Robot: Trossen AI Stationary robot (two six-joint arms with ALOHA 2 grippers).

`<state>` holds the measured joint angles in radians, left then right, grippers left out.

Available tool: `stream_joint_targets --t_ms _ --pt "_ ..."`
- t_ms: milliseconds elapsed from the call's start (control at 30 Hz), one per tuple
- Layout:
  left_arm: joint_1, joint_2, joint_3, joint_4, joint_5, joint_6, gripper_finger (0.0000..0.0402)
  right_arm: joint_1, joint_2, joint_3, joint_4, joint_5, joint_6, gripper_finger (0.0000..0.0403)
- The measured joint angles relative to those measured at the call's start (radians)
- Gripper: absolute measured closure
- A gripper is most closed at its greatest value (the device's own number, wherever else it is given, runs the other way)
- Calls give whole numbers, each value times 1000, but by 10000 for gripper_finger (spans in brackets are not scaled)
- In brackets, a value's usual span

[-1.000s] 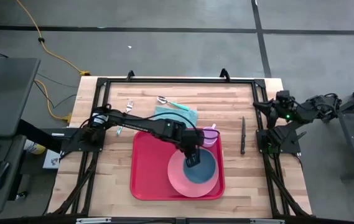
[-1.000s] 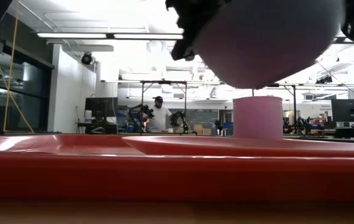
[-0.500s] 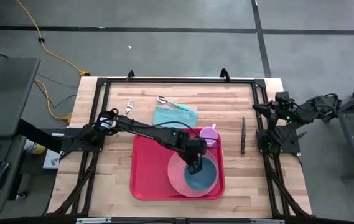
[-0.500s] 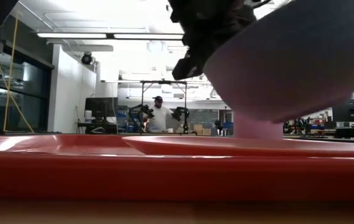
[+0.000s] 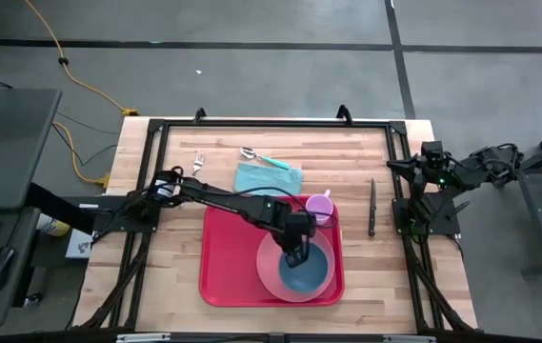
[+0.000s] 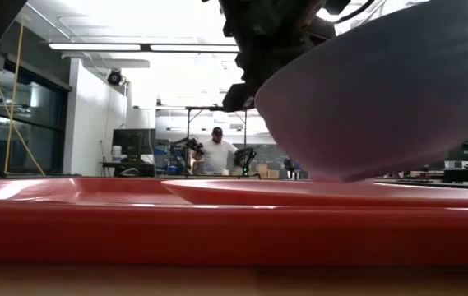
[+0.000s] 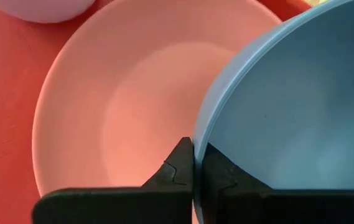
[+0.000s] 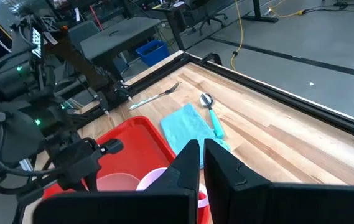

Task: Set up tray
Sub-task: Put the blue bowl on the pink plate

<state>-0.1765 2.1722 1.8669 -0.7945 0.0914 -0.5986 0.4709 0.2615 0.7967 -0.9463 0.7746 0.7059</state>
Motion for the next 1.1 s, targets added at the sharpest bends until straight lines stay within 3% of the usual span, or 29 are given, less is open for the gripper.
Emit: stream_joint_targets --t_ms 167,633,1100 --pt "7 0 0 43 1 28 346 0 0 0 0 0 0 403" --pt "7 0 0 79 2 71 352 0 0 0 0 -7 0 403" --pt "23 -1 0 55 -22 96 277 0 0 0 -1 -21 -8 402"
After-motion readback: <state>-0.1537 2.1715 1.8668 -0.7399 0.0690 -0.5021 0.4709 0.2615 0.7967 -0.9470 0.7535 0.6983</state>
